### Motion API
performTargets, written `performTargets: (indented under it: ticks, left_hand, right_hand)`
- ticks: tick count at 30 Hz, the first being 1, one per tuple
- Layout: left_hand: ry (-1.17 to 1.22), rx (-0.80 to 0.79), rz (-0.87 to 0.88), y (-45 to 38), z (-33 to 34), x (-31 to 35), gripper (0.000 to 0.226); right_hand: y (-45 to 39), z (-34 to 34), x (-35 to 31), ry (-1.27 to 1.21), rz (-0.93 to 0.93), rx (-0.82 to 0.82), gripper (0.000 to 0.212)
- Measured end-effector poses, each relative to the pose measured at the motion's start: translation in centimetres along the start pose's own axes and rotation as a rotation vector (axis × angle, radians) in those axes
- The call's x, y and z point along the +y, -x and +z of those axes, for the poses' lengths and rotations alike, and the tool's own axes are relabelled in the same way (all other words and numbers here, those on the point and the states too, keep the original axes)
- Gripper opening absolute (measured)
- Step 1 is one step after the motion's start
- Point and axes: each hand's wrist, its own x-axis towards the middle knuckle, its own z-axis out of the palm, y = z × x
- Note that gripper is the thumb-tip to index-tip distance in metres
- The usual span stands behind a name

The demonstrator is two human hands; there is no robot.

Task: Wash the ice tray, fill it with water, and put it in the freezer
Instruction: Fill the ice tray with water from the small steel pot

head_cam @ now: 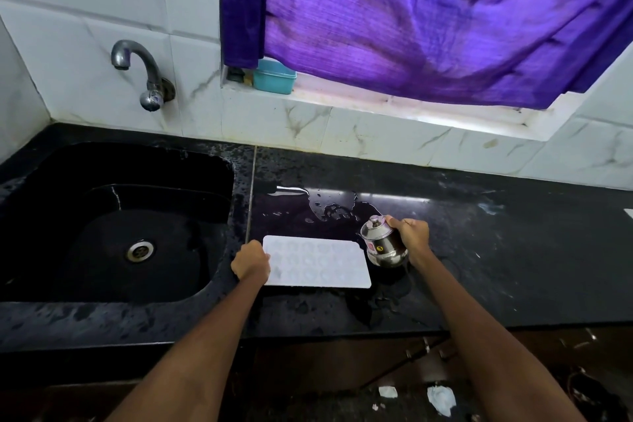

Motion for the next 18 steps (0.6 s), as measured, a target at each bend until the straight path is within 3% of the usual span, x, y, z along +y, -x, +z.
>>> performTargets:
  ticks: [18]
  left_hand:
    - [0.019, -0.004, -0.005, 0.18, -0.13, 0.15, 0.029]
  right_hand:
    - [0.37, -0.29, 0.93, 0.154, -0.041, -0.002, 0.052]
